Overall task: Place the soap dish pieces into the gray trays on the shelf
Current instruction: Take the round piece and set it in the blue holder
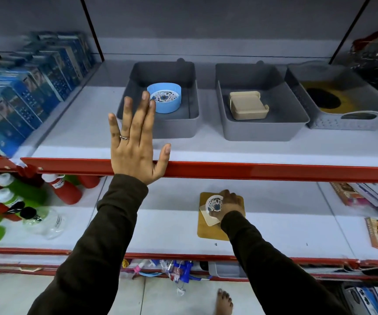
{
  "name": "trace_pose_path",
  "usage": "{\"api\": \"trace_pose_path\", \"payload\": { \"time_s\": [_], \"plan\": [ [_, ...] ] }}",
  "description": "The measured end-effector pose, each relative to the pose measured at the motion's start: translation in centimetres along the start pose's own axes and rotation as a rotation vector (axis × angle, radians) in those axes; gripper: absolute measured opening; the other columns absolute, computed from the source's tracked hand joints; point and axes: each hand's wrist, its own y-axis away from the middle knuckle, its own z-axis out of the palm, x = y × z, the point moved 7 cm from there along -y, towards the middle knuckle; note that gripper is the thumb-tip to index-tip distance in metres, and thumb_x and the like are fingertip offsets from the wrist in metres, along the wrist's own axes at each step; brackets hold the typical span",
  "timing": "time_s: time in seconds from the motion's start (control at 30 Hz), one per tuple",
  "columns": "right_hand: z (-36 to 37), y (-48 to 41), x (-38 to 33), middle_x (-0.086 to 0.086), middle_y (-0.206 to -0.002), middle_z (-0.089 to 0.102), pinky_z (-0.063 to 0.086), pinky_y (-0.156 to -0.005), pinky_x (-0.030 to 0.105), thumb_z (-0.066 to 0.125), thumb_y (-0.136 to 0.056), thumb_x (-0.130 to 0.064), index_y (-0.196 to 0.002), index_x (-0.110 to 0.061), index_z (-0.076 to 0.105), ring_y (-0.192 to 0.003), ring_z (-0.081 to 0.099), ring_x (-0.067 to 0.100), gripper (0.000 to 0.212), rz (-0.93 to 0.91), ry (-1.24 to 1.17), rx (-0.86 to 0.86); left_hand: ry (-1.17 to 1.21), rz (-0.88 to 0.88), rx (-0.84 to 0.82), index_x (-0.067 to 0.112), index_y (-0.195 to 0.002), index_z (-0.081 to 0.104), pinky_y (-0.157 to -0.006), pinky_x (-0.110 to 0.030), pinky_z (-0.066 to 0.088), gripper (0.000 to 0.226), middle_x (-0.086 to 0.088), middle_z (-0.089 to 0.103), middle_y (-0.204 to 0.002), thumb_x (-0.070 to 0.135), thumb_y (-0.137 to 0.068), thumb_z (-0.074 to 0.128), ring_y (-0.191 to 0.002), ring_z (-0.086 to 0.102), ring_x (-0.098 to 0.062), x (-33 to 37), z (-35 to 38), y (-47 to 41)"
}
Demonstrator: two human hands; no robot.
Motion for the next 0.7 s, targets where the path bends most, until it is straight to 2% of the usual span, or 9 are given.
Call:
{"api": "trace_pose_path", "payload": {
  "time_s": [0.07,0.17,0.27,0.33,0.37,0.47,0.6,0.7],
  "plan": [
    [-0.9,0.4,0.2,0.012,-0.132,0.056,0.049,-0.101,0.038,0.067,-0.083,-0.036,-0.133,-0.018,0.046,-0.121,0.055,0.031,0.058,-0.002,-0.122,0.041,-0.004,-0.002,0.003,0.019,-0.159,0.002,-0.124,-0.043,-0.011,0.08,-0.01,0.023,-0.161,0.055,-0.091,0.025,-0.154,-0.013,-0.016,0.0,-0.1,-0.1],
    [-2.1,1.9,0.6,0.01,-0.124,0.066,0.05,-0.099,0.038,0.062,-0.088,-0.028,-0.119,-0.019,0.064,-0.114,0.061,0.029,0.033,-0.014,-0.383,0.069,0.001,-0.013,-0.005,0.018,-0.159,0.003,-0.124,-0.043,-0.011,0.08,-0.009,0.023,-0.162,0.055,-0.091,0.023,-0.154,-0.013,-0.016,0.1,-0.3,-0.1],
    [-3.0,4.3,0.7,0.011,-0.112,0.071,0.058,-0.084,0.034,0.07,-0.085,-0.018,-0.113,-0.013,0.069,-0.102,0.067,0.029,0.029,0.0,-0.674,0.044,0.005,-0.022,-0.031,0.017,-0.159,0.005,-0.124,-0.044,-0.009,0.081,-0.01,0.023,-0.163,0.056,-0.091,0.023,-0.154,-0.012,-0.017,0.0,-0.4,-0.1],
    [-3.7,6.6,0.1,0.016,-0.107,0.072,0.06,-0.074,0.038,0.073,-0.082,-0.004,-0.11,-0.004,0.068,-0.094,0.069,0.032,0.028,0.018,-0.916,-0.01,-0.008,-0.03,-0.059,0.017,-0.159,0.002,-0.124,-0.045,-0.009,0.081,-0.011,0.022,-0.163,0.056,-0.091,0.023,-0.153,-0.014,-0.017,0.0,-0.6,-0.2],
    [-4.3,7.8,-0.3,0.018,-0.106,0.073,0.059,-0.069,0.038,0.073,-0.081,0.001,-0.106,-0.002,0.069,-0.09,0.07,0.033,0.026,0.0,-0.993,-0.023,-0.014,-0.036,-0.077,0.017,-0.159,0.001,-0.124,-0.045,-0.009,0.081,-0.011,0.022,-0.164,0.056,-0.092,0.023,-0.153,-0.014,-0.017,0.0,-0.6,-0.2],
    [-6.5,11.8,-1.4,0.018,-0.1,0.077,0.05,-0.044,0.026,0.074,-0.08,0.0,-0.099,-0.003,0.073,-0.071,0.071,0.028,0.02,-0.082,-1.073,-0.074,-0.029,-0.049,-0.116,0.017,-0.159,-0.002,-0.124,-0.044,-0.011,0.08,-0.011,0.021,-0.164,0.055,-0.092,0.022,-0.153,-0.014,-0.018,0.2,-0.9,-0.3],
    [-10.0,16.3,-3.0,0.016,-0.093,0.078,0.055,-0.047,0.024,0.075,-0.079,-0.002,-0.101,-0.003,0.073,-0.065,0.071,0.022,0.021,-0.23,-1.093,-0.161,-0.045,-0.049,-0.186,0.015,-0.159,-0.002,-0.123,-0.042,-0.014,0.079,-0.012,0.02,-0.165,0.055,-0.093,0.018,-0.154,0.006,-0.029,0.2,-1.0,-0.3],
    [-13.2,18.6,-4.2,0.011,-0.083,0.079,0.06,-0.053,0.027,0.075,-0.079,0.0,-0.098,-0.004,0.073,-0.064,0.075,0.018,0.019,-0.329,-1.178,-0.169,-0.032,-0.059,-0.221,0.012,-0.159,0.006,-0.123,-0.042,-0.015,0.079,-0.013,0.019,-0.165,0.055,-0.094,0.016,-0.155,-0.004,-0.025,0.2,-0.9,-0.4]
  ]
}}
